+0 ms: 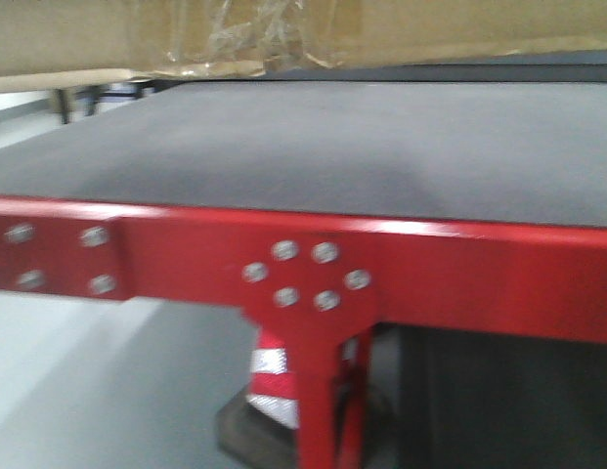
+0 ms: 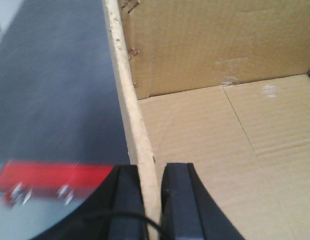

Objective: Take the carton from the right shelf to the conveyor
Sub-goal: 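Carry the carton over the grey conveyor belt with both grippers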

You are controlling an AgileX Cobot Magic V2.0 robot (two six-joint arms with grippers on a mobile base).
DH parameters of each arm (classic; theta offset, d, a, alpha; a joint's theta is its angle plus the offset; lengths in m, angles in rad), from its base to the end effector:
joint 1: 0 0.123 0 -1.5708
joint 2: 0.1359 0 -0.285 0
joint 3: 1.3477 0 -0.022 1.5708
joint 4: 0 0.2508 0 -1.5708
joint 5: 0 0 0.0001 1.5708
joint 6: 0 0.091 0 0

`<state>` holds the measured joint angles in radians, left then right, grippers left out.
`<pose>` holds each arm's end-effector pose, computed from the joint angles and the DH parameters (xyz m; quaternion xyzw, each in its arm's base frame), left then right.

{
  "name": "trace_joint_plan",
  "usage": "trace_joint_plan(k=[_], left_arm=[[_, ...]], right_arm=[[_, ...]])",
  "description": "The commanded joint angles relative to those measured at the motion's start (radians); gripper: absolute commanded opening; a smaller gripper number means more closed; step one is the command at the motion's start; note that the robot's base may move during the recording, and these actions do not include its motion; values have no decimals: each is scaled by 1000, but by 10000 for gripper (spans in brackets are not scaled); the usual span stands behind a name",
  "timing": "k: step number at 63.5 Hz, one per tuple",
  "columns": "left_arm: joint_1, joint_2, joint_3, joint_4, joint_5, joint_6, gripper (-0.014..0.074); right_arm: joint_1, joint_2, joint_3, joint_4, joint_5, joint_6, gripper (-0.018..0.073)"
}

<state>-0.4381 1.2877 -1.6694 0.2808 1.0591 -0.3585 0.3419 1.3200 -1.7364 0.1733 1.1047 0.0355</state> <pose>0.2322 -0.0845 0.4899 0.0377 0.8727 -0.0519 0.4840 0.2316 0.0973 0.4959 -0.1361 0.8709 0.1721 0.4399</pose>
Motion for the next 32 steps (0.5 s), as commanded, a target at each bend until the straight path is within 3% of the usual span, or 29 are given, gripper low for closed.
trace_joint_plan(k=[1, 32], left_arm=[[2, -14, -6, 47, -9, 14, -16], [2, -14, -6, 46, -11, 14, -16]], right_arm=[[-8, -15, -5, -28, -43, -11, -69], [-8, -15, -5, -28, -43, -11, -69]])
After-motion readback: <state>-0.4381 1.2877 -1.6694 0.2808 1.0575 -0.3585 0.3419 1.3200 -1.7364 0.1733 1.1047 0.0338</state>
